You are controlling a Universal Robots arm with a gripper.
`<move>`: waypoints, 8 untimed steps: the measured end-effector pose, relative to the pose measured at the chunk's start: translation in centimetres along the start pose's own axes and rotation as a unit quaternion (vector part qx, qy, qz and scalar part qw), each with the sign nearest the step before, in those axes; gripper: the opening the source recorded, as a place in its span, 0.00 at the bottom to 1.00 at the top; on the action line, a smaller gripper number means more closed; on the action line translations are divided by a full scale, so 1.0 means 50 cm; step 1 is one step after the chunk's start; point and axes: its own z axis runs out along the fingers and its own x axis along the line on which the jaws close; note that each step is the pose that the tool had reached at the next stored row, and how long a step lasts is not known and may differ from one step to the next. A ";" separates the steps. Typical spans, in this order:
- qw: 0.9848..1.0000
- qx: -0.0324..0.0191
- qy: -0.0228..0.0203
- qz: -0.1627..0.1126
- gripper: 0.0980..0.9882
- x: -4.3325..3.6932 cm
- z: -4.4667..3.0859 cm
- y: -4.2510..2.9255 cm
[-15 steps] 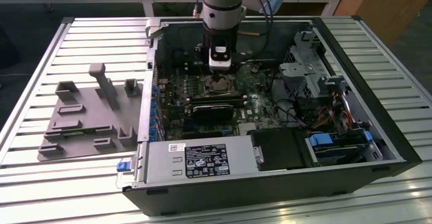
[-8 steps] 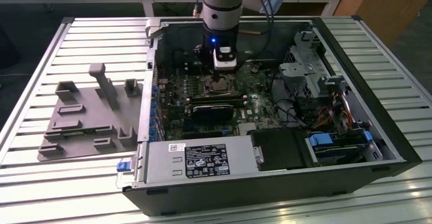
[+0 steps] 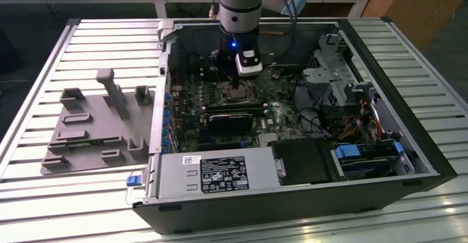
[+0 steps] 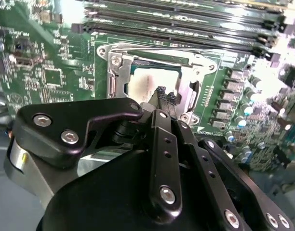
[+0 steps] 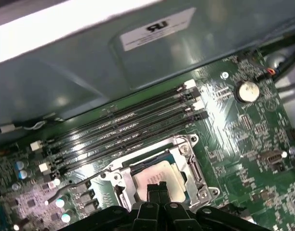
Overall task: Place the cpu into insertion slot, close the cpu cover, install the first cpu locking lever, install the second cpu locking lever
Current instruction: 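Close the cpu cover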
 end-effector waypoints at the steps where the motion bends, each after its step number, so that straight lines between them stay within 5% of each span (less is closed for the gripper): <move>1: 1.000 -0.001 -0.001 -0.007 0.00 0.000 0.000 0.000; 8: 0.998 -0.006 -0.008 -0.062 0.00 0.000 0.002 0.000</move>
